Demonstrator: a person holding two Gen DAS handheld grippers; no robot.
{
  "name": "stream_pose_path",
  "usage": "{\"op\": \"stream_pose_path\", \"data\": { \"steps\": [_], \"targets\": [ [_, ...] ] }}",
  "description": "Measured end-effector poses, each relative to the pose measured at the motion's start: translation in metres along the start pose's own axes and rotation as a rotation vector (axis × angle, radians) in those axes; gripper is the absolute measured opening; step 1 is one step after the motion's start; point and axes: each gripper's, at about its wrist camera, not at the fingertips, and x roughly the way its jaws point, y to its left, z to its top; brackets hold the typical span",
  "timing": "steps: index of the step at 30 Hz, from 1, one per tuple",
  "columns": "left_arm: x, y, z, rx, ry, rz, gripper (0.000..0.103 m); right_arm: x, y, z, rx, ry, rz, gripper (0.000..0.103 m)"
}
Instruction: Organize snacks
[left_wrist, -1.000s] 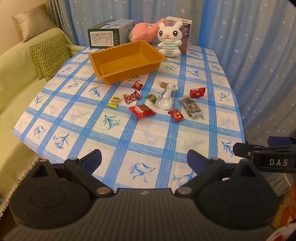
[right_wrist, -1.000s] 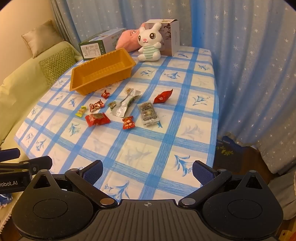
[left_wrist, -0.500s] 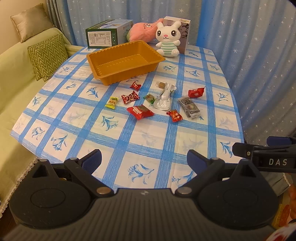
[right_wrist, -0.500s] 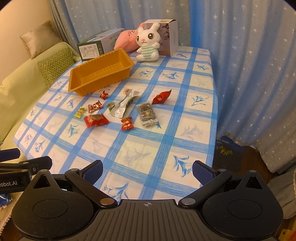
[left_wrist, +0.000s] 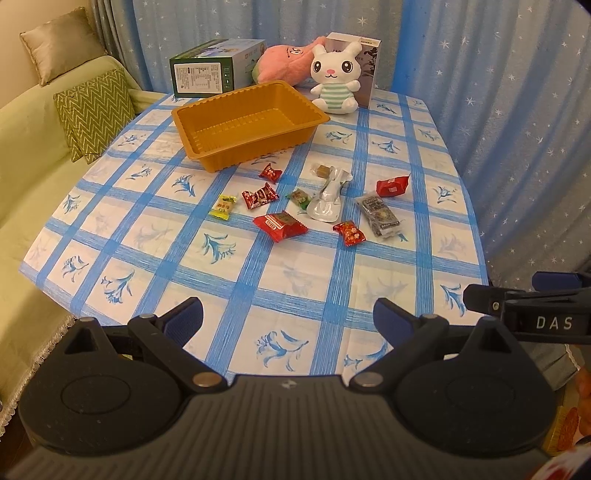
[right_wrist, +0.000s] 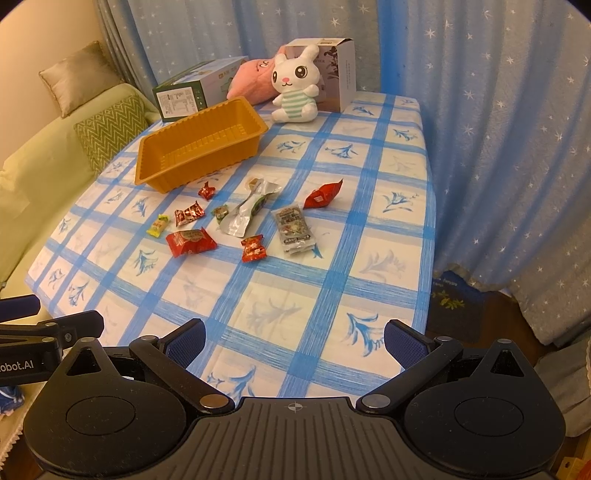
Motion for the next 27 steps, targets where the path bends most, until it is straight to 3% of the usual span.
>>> {"op": "stream_pose_path", "data": {
  "steps": [27],
  "targets": [
    [0.0007,0.0012,0.0008,0.001,-0.001,-0.001,0.098,0.0028,0.0013,0.0021,-0.002,0.001,0.002,0.103]
  ]
}}
